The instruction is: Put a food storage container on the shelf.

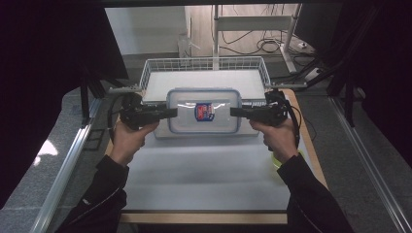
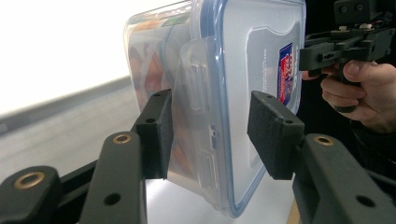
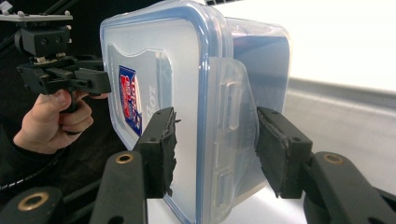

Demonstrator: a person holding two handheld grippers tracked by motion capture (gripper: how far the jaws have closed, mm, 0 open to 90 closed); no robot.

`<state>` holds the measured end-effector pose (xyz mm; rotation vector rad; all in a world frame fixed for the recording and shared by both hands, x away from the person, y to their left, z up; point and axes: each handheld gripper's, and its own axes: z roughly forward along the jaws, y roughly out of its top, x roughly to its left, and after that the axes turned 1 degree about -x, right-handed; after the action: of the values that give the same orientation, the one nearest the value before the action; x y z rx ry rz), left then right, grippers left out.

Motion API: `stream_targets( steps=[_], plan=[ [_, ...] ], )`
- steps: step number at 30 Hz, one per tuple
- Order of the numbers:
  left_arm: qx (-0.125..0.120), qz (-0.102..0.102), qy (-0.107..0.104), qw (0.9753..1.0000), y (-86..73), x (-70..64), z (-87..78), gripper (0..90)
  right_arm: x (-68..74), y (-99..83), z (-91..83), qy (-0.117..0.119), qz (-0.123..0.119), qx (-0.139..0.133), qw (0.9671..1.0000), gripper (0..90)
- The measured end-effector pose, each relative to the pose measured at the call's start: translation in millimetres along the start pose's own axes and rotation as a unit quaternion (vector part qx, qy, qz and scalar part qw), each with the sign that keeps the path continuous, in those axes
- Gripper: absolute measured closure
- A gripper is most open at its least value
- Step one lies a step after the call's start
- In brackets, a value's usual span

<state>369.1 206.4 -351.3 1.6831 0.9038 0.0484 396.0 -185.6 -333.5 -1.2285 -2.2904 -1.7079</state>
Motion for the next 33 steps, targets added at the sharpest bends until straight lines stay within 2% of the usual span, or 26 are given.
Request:
stream_targets(
  steps=[17,23,33],
  plan=[
    [-0.015,-0.003,-0.006,0.9999,58.8,23.3,8.0,52.1,-12.3,59.6,7.9,-0.002,0.002,-0.019,0.9998,49.4],
    [-0.015,-0.012,-0.007,0.9998,69.8,36.3,16.3,52.1,-20.9,77.1,13.1,-0.008,-0.001,-0.024,0.9997,49.3],
    [-0.009,-0.022,0.005,0.9997,83.0,52.8,27.5,51.9,-45.0,89.5,27.8,0.001,0.029,-0.034,0.999,49.3]
  ],
)
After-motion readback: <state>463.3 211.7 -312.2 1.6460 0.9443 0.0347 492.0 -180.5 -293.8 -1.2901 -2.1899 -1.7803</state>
